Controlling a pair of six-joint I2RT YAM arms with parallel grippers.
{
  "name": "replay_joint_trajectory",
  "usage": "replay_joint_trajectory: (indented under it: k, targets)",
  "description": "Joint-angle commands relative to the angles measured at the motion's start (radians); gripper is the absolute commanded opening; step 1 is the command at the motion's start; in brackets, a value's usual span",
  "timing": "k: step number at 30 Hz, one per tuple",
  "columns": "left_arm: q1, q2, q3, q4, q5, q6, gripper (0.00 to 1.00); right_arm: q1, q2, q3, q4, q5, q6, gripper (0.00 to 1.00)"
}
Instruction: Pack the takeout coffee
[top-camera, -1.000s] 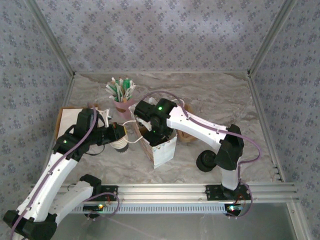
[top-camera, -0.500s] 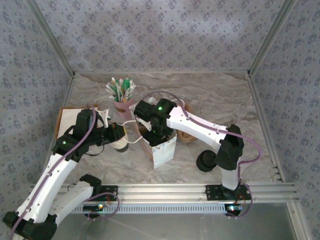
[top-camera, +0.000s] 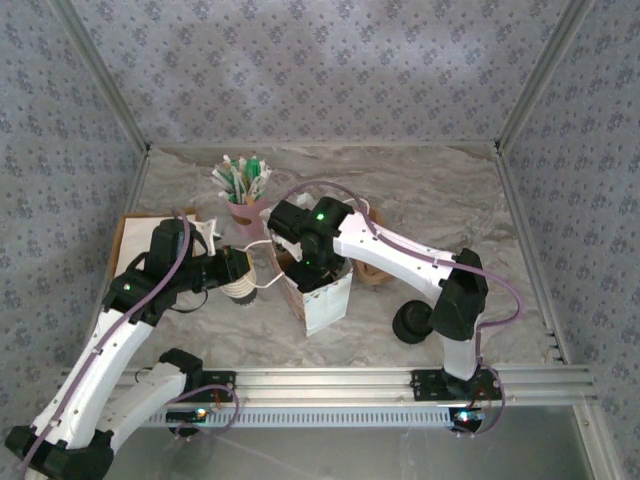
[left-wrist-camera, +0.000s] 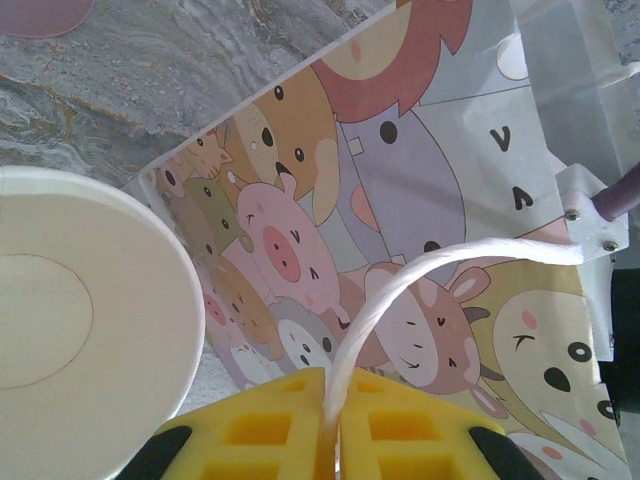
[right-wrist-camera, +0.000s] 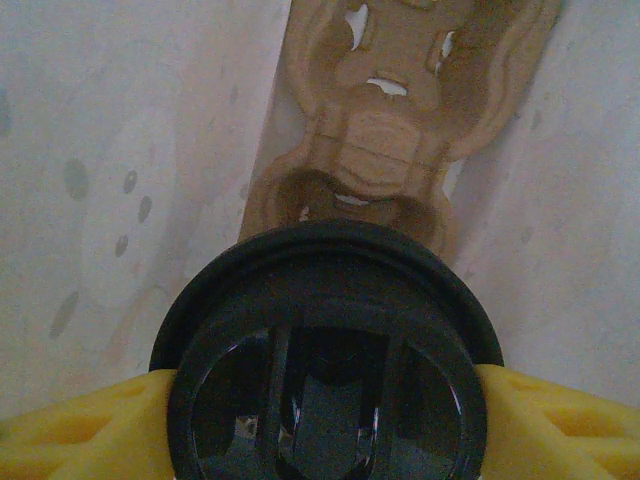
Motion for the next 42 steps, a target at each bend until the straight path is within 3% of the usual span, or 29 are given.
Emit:
replay_joint_trajectory:
  k: [1, 6, 20, 42]
  targets:
    - [-0.005, -0.012, -0.003, 0.008, -0.005, 0.013, 0.12, 0.002, 0.003, 0.022, -0.007, -0.007, 0.008, 0.71]
    - [-0.005, -0.010, 0.001, 0.008, -0.006, 0.013, 0.16, 0.001, 0.013, 0.029, -0.019, -0.021, 0.013, 0.71]
    - [-0.005, -0.014, 0.035, -0.011, -0.019, 0.009, 0.46, -0.010, 0.004, 0.024, -0.021, -0.044, 0.021, 0.72]
    - [-0.005, -0.006, 0.037, 0.001, -0.014, 0.014, 0.48, -0.017, 0.024, -0.014, 0.009, -0.062, 0.029, 0.72]
